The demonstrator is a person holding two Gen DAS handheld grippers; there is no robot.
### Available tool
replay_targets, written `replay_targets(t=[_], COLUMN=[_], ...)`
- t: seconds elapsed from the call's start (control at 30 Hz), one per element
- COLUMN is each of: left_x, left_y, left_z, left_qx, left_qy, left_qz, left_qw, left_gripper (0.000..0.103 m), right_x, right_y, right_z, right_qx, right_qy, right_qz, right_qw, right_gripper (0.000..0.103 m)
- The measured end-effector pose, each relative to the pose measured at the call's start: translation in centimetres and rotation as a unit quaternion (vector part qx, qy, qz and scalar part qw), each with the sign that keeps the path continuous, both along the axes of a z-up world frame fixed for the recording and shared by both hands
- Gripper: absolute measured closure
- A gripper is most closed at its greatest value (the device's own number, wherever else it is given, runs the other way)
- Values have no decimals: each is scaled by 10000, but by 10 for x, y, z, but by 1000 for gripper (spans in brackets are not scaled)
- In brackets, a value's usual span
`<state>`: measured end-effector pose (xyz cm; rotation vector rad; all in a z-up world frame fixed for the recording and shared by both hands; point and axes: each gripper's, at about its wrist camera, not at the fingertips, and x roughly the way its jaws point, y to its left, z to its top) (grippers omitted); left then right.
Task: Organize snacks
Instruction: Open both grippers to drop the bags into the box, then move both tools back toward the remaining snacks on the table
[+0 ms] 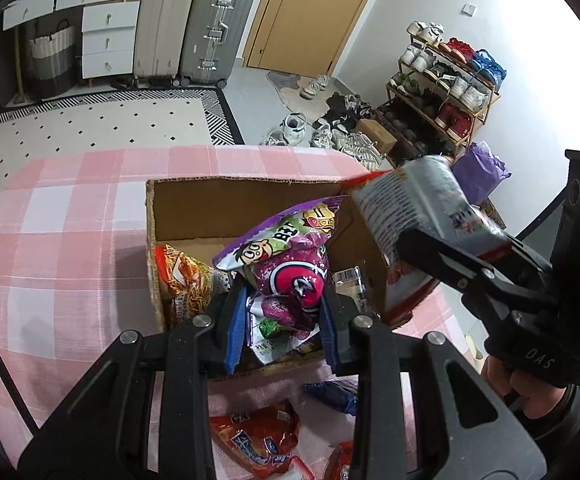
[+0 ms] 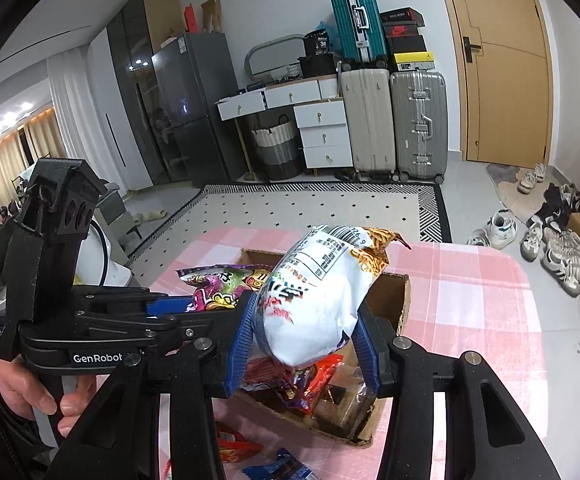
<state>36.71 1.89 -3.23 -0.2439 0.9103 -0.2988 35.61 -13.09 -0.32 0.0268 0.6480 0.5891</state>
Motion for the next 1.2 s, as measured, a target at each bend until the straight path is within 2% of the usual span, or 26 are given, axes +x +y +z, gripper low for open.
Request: replay_targets(t=[0.17, 0.23, 0.3, 0.37, 0.53, 1.0, 1.2], left_x=[8, 11, 12, 9, -1, -53, -86], left_y=[-3, -1, 2, 5, 6, -3, -5], left_z=[-12, -15, -16, -12, -1, 43, 59], left_qx=[22, 39, -17, 17, 121, 473, 714], left_qy=[39, 83, 104, -16, -145, -420, -638], left_qz=[-31, 55, 93, 184, 227, 382, 455], left_qw=[10000, 9999, 9999, 9998, 9996, 9973, 9944], left_gripper=[75, 67, 34, 21, 21, 21, 20], right_x=[12, 16, 18, 15, -1, -63, -95], right_y=[2, 1, -1, -6, -20, -44, -48], right_z=[-11, -14, -15, -12, 0, 27, 35], right_qx=[-76, -54, -22, 34, 150, 176, 246], right_qy=[-12, 2, 6, -86, -288, -633, -745], right_qz=[-141, -181, -199, -256, -309, -345, -334], right_qw=[9999, 9998, 9998, 9996, 9990, 9972, 9964], right_gripper=[56, 54, 53, 52, 39, 36, 27])
